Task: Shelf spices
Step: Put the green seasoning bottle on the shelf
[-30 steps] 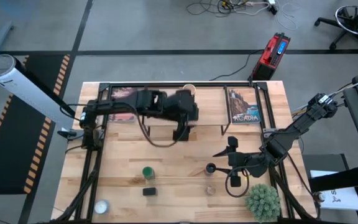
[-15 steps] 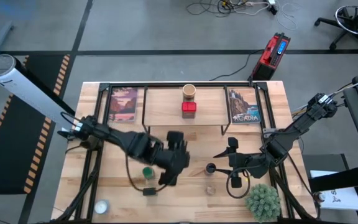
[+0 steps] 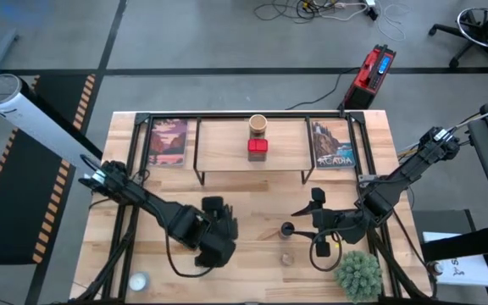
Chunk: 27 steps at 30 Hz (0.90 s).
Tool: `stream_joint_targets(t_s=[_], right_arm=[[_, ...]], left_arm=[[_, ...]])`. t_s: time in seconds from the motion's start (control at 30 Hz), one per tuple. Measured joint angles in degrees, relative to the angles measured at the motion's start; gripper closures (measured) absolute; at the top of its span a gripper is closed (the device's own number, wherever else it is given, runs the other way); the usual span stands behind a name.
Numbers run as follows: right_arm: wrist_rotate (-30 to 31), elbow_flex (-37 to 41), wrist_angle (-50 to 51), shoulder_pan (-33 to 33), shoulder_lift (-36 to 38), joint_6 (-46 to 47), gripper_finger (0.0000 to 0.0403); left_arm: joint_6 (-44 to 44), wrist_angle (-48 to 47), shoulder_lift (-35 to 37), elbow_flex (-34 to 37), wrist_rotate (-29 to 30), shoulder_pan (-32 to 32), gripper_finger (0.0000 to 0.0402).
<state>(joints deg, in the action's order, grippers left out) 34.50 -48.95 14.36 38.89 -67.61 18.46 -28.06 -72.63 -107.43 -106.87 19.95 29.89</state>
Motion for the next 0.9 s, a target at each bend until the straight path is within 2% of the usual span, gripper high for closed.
stream_joint_targets(t_s=[0.37,0.7,0.9], right_arm=[[0.03,0.00,0.20,0.00,0.00,-0.05,0.0190],[0.02,0.00,0.32,0.00,0.00,-0.04,0.0190],[0.04,0.00,0.32,0.00,0.00,-0.04,0.0190]], left_arm=[[-13.21,-0.26,4.13,15.18,-10.36,0.83,0.0151],[-14.30,4.66,5.05,19.82,-13.06,0.83,0.0126],[-14.09,4.46,5.05,21.32,-13.19,0.83,0.0123]])
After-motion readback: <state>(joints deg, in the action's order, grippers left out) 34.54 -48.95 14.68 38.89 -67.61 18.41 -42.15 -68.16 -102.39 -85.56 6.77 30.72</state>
